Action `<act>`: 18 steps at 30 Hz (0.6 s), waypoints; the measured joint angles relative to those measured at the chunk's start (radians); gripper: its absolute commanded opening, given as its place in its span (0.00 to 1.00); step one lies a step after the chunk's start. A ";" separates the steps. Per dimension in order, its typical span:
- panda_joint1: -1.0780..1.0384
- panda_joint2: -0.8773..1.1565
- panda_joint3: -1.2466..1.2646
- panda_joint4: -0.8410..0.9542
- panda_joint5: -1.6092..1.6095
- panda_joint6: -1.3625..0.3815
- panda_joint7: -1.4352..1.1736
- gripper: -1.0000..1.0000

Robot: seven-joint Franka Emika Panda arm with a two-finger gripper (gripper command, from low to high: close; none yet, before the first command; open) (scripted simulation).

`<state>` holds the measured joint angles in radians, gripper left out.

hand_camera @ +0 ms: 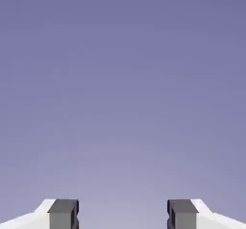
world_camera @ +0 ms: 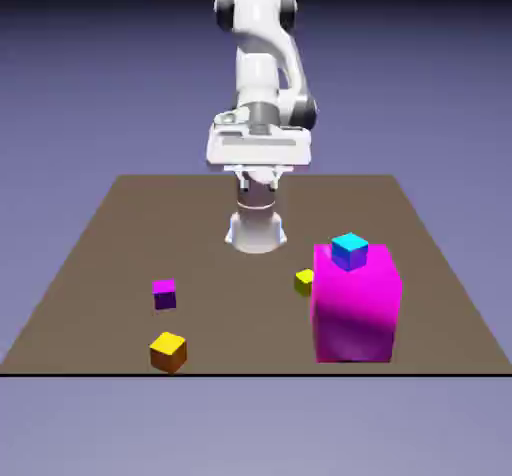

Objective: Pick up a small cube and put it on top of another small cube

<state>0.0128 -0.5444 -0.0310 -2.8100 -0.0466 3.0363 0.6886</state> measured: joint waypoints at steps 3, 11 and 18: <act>0.002 0.064 -0.077 0.000 -0.116 -0.002 -0.130 0.50; 0.008 0.234 -0.282 0.000 -0.425 -0.006 -0.478 0.50; 0.013 0.382 -0.462 0.000 -0.696 -0.010 -0.783 0.50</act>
<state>0.0254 -0.1621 -0.4930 -2.8098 -0.7425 3.0262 -0.0942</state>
